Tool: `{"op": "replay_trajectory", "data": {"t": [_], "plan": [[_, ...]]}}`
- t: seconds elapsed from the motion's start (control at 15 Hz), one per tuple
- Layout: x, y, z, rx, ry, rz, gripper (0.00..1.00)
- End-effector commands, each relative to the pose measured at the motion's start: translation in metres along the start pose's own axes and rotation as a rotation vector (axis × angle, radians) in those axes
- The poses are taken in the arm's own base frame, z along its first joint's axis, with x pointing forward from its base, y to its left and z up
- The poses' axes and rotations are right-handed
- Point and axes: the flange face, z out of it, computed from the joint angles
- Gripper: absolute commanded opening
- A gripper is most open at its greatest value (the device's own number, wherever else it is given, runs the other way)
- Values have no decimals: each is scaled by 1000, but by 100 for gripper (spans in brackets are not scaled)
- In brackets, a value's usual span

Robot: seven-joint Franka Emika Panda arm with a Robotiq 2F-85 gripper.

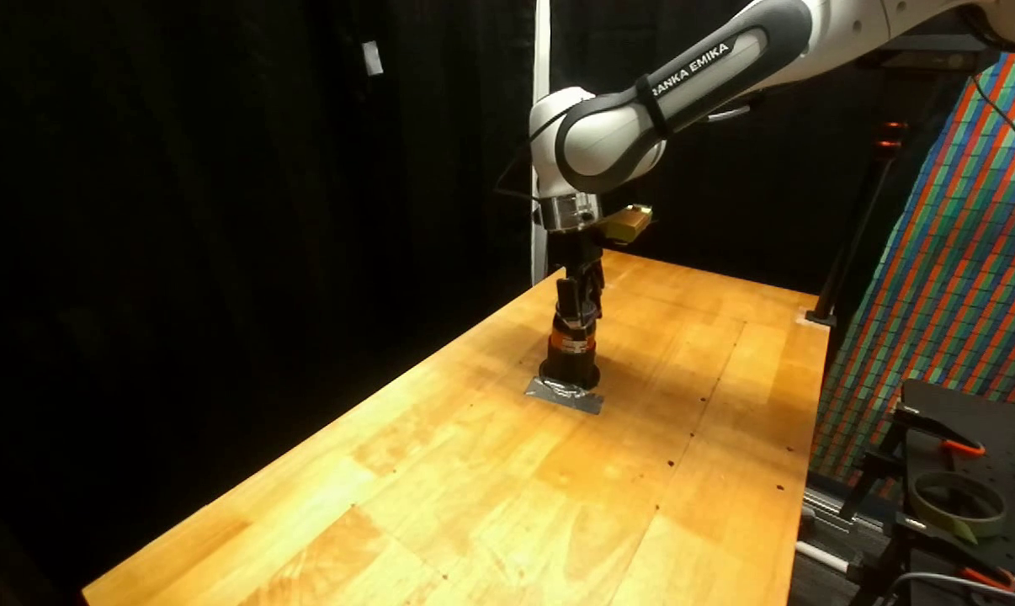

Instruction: Put the rubber band on the cup

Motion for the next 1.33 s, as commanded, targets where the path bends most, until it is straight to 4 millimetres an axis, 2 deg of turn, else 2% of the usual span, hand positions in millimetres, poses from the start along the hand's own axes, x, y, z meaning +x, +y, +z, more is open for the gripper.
{"op": "replay_trajectory", "data": {"t": [0.0,0.27,0.33,0.4,0.47,0.73,0.93,1.2,1.27], "plan": [[-28,0,3,6,8,11,100],[-43,3,13,7,33,12,100],[-47,3,15,1,54,13,75],[-50,3,16,-1,73,12,73],[-53,3,17,-3,98,9,66],[-55,0,18,-43,242,-11,34],[-65,-5,22,-56,304,-20,11],[-91,-5,26,-67,390,-20,3],[-98,-5,26,-73,432,-20,5]]}}
